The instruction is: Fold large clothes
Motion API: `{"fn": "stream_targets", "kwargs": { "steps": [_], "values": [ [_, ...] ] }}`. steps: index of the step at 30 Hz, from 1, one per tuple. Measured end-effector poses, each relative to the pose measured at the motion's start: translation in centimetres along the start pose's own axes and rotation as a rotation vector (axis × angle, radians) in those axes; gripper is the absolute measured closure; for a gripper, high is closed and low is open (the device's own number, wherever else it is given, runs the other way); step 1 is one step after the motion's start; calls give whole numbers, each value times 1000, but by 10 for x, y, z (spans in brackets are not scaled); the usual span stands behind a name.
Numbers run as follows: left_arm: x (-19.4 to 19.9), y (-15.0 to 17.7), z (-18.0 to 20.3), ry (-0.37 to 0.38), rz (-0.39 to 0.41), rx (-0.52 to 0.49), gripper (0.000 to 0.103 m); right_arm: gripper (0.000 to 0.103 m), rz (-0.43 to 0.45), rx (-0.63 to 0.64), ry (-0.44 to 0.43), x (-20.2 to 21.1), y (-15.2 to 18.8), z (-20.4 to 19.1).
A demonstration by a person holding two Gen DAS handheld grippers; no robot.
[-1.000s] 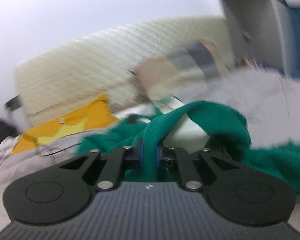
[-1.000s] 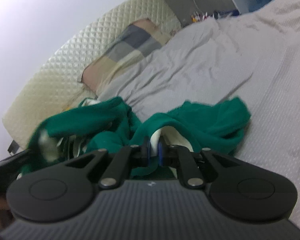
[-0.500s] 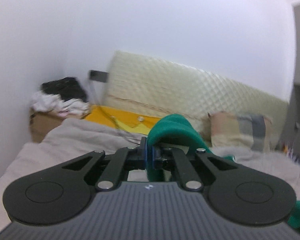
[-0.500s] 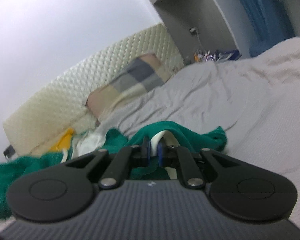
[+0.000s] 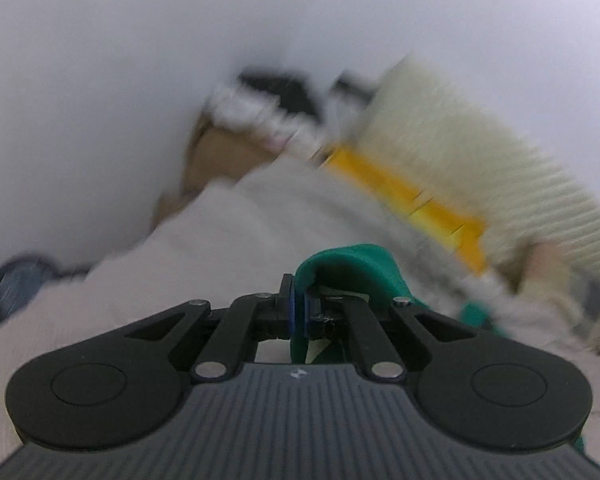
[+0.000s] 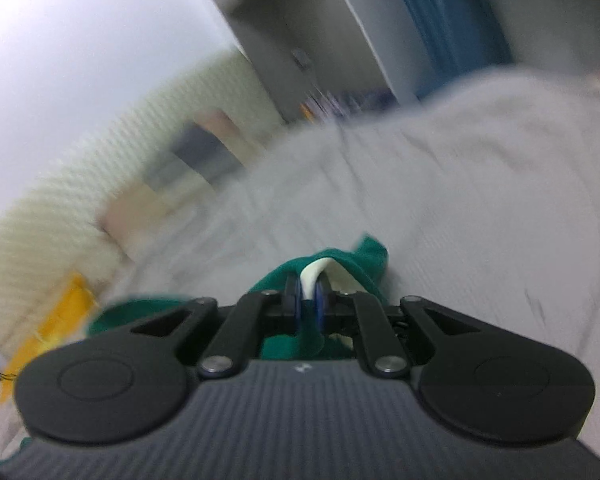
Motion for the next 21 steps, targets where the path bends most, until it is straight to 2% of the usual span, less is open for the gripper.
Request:
{"fn": "stream_targets", "kwargs": {
  "steps": [2,6,10,13,14,15,16,17,18,20,21],
  "values": [
    [-25,21,-15,-61,-84,12,98,90,-75,-44,59,-17,17,17],
    [-64,53,-35,-140,-199,46,98,84,-110,-8,121,-35,36,18],
    [-75,70,-46,-164,-257,31,98,81,-122,-24,137,-37,44,22],
    [-68,76,-53,-149,-292,43,95,78,-150,-42,146,-34,49,19],
    [-66,76,-54,-138,-308,45,90,74,-154,-42,149,-33,49,17],
    [-60,76,-55,-126,-327,46,80,69,-155,-38,151,-31,48,16],
    [-51,77,-59,-114,-350,46,72,58,-154,-38,143,-29,47,14],
    [-48,74,-62,-114,-363,45,54,51,-152,-40,127,-25,45,13],
    [-37,70,-66,-124,-360,39,40,48,-150,-41,113,-23,43,11],
    [-24,52,-68,-127,-331,25,31,38,-144,-46,94,-16,38,10],
    [-13,45,-69,-115,-318,18,28,36,-135,-49,87,-12,35,10]
  ]
}}
Point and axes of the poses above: each gripper's, at about its wrist camera, not at the fingertips, and x roughly against the way its jaws point, z to its right, y to its underside, the point moved 9 cm from there along -x, roughly the way its jaws point, and after that the axes turned 8 degrees about z, right-handed, at the moved point
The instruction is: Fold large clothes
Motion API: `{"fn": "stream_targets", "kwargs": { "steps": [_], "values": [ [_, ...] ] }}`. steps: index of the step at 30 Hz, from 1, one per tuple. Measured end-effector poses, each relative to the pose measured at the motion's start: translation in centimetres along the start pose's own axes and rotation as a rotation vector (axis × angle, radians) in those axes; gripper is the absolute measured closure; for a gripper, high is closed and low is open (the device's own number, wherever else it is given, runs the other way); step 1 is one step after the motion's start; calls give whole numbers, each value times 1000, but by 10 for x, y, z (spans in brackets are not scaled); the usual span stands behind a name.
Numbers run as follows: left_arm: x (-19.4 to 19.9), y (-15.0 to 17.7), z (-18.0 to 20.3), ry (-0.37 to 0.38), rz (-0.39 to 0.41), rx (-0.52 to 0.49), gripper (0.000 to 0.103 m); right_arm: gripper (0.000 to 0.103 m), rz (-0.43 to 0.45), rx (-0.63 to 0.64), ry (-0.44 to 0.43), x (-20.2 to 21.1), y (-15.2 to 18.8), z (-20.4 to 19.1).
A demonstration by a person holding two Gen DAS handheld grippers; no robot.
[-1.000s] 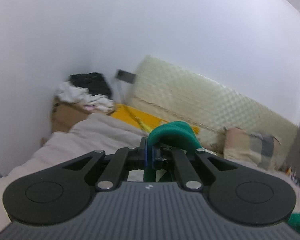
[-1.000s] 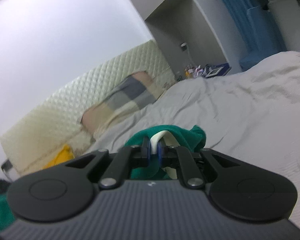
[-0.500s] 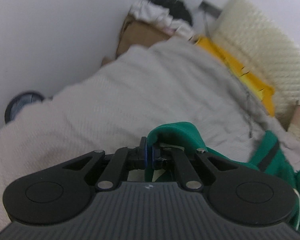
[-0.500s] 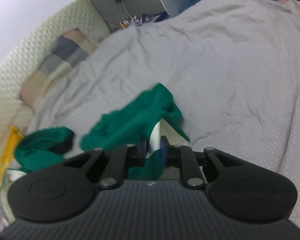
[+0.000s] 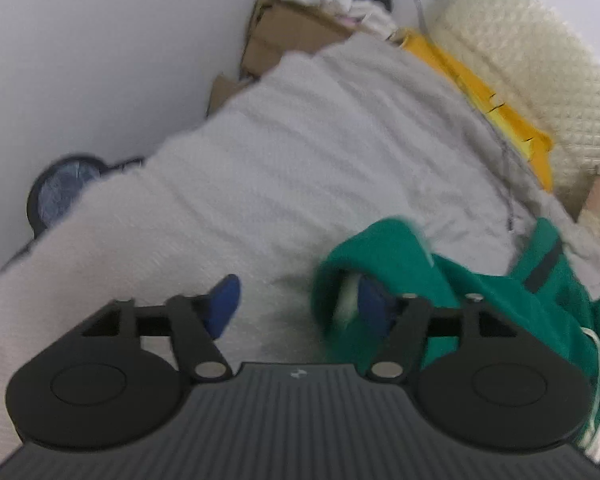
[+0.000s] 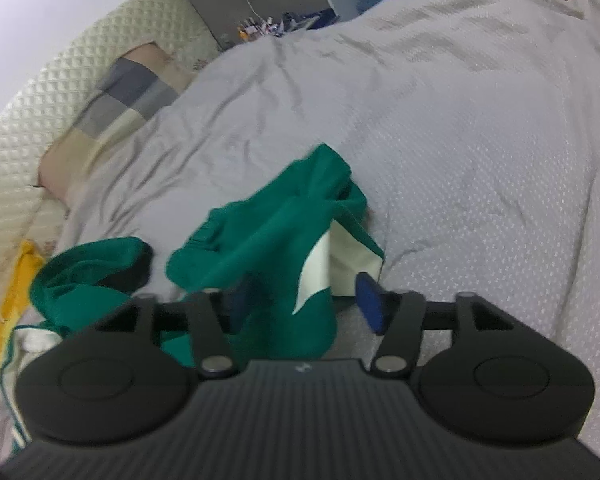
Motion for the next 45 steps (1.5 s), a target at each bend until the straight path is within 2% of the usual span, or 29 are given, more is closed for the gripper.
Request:
{"fn": "stream_targets", "kwargs": {
  "steps": [4,5,9,12,15,18,22,25,30,34,39,41,43,45],
  "values": [
    [53,-12,5,5,61,-88,26,36,70,35,-26,23,-13,-2],
    [68,-14,10,14,85,-108,25,33,92,40,-31,29,-17,-3],
    [107,-19,62,99,150,-183,23,29,206,91,-73,57,-35,-13],
    [129,-9,119,199,170,-239,22,28,272,173,-169,78,-40,-36],
    [141,21,183,315,143,-285,22,23,252,290,-304,92,-25,-67],
    [142,56,245,402,112,-353,22,24,145,372,-458,96,6,-94],
    [130,110,313,495,68,-447,22,25,35,484,-575,99,46,-120],
    [118,149,347,545,53,-527,22,25,-15,559,-640,102,69,-134],
    [72,186,370,615,35,-593,22,25,-83,617,-706,103,103,-159],
    [35,196,376,631,0,-570,22,27,-108,647,-713,88,120,-170],
    [-6,203,386,702,-40,-548,23,42,-79,736,-732,72,137,-191],
    [-17,208,391,749,-68,-530,23,51,-70,780,-745,65,146,-198],
    [-28,214,395,780,-85,-532,24,59,-90,815,-740,55,157,-201],
    [-37,220,398,790,-105,-533,36,63,-121,843,-724,43,169,-201]
  ]
}}
Point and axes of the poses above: each gripper's, at about its wrist camera, not at the fingertips, and x roughly against the way its jaws point, z to its right, y to its underside, the point moved 9 cm from there along -x, roughly the way its jaws point, and after that the axes turned 8 degrees about z, right-handed, at the moved point
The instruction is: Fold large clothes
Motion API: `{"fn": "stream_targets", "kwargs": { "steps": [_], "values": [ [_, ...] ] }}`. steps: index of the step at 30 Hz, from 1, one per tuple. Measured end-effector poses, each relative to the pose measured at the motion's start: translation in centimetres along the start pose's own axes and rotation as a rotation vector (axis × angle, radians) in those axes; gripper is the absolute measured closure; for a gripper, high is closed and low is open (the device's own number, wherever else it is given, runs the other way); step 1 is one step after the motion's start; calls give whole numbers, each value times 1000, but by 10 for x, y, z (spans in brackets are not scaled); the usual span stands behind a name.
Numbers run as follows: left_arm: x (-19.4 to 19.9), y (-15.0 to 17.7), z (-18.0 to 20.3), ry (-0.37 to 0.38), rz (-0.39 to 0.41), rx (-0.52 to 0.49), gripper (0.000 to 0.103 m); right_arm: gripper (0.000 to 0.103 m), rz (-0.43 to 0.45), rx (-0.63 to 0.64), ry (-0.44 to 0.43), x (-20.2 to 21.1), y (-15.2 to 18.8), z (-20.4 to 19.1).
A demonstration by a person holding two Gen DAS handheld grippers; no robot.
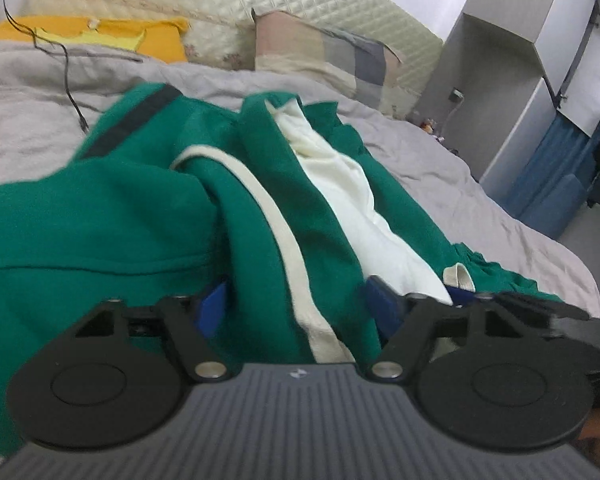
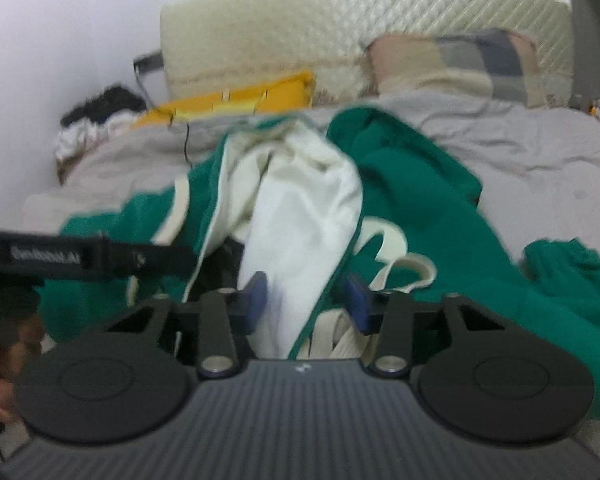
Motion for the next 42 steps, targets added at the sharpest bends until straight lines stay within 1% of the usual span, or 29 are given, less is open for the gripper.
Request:
{"fn": "stream_targets", "kwargs": {
  "steps": [1,3,4,5,6,8,11,15,17,19,21,25,27,30,32,35,37,39,42],
  "values": [
    [-4,3,0,3,-7,0,40,63,-13,6,5,-5,4,0],
    [-9,5,-2,-3,-10,-15,59,66,-27,14,8,-10,8,1],
    [-10,4,-4,-9,-6,-15,65,69,-24,11,7,-11,7,1],
    [-9,3,-5,-11,2,-10,74,74,-17,7,7,-10,6,1],
    [-7,0,-7,-11,13,0,80,76,-9,4,7,-9,4,0],
    [3,-8,-7,-8,42,5,85,81,16,1,2,-2,0,-2],
    [26,-17,0,4,95,-9,87,82,62,15,-5,11,-8,-7],
    [55,-20,8,11,129,-28,88,83,120,29,-20,36,-18,-17],
    [68,-20,13,-5,142,-55,88,83,151,44,-18,50,-21,-22],
    [80,-18,17,-21,148,-87,88,83,152,62,0,56,-20,-27],
    [95,-13,21,-21,148,-79,91,83,140,62,8,62,-18,-32],
    [123,-1,27,-30,140,-60,92,83,136,57,6,83,-17,-40],
    [135,9,33,-29,121,-62,92,83,101,59,3,90,-10,-46],
    [147,33,35,-41,56,-52,92,83,-31,60,14,89,14,-50],
    [147,54,34,-56,-13,-44,92,83,-124,31,24,85,37,-51],
    [134,85,31,-95,-147,-68,92,82,-212,-34,18,79,60,-51],
    [127,95,28,-106,-197,-65,92,81,-223,-78,11,79,62,-49],
    [126,95,25,-106,-201,-42,92,80,-202,-121,4,82,58,-45],
    [132,86,19,-68,-185,31,90,69,-136,-190,-25,89,43,-39]
  ]
}}
Point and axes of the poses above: each gripper's, at about its wrist camera, not at the fingertips, and x roughly against the way its jaws point, z to its right, y to its underside, the point moved 9 cm from there along -x, roughly the way its jaws point, and after that the axes turned 8 degrees about z, right-handed, at the moved point
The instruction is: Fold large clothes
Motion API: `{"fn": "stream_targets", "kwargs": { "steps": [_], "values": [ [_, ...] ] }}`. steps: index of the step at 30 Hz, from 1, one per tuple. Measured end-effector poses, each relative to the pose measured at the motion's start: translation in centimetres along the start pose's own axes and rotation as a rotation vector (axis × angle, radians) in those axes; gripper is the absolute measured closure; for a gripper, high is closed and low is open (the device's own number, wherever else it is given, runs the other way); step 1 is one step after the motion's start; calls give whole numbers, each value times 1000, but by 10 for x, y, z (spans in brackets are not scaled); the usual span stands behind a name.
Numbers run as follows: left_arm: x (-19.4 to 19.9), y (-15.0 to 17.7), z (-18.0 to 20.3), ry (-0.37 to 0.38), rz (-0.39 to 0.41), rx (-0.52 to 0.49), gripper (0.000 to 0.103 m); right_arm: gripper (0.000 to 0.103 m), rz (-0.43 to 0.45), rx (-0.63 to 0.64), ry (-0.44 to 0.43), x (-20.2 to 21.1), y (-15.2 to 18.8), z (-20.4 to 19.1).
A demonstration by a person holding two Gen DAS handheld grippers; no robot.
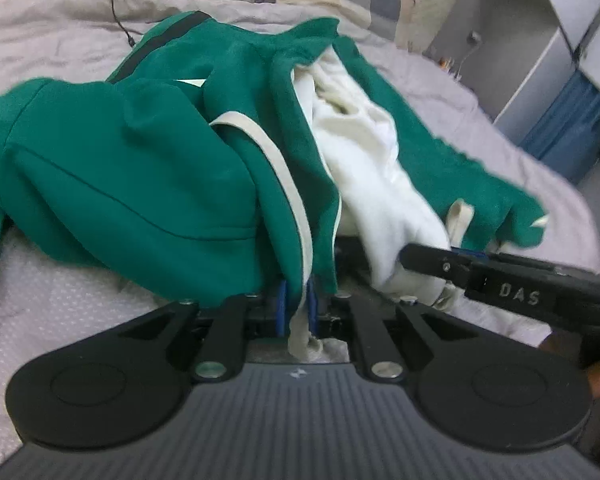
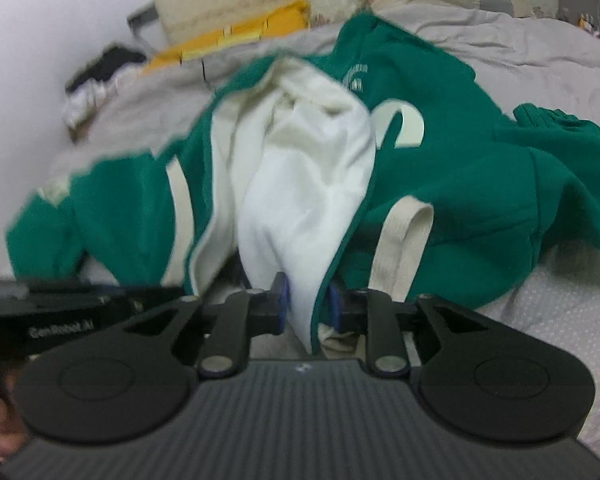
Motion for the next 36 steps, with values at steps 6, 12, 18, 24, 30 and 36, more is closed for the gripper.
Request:
{"fn": "stream_targets", "kwargs": {
  "steps": [6,12,18,24,30,36],
  "values": [
    [27,-28,-7,78,124,64,44,42,132,-70,-43,8,-33,9],
    [9,-47,-1,119,185,45,44,42,127,-102,-37,-35,-55,26],
    [-30,-63,-3,70,203,-26,45,42,124,-158,-9,-86,-65,50],
    [-62,-63,-13,-33,170,-82,65,55,116,-176,-64,-104,-61,49],
    [-43,-73,-20,-54,218,-44,93,91,149,-52,-45,-89,-66,34],
    [23,-81,-7,37,343,-37,96,91,270,-104,-131,-26,-77,19]
  ]
}}
Point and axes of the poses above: each gripper's, at about its wrist camera, not at the fingertips, and x roughly against the way its jaws point, z to its right, y to its underside, the point moved 9 cm from there along -x, roughly the way its jaws point, and after that the axes turned 8 degrees about z, right-handed, at the moved point
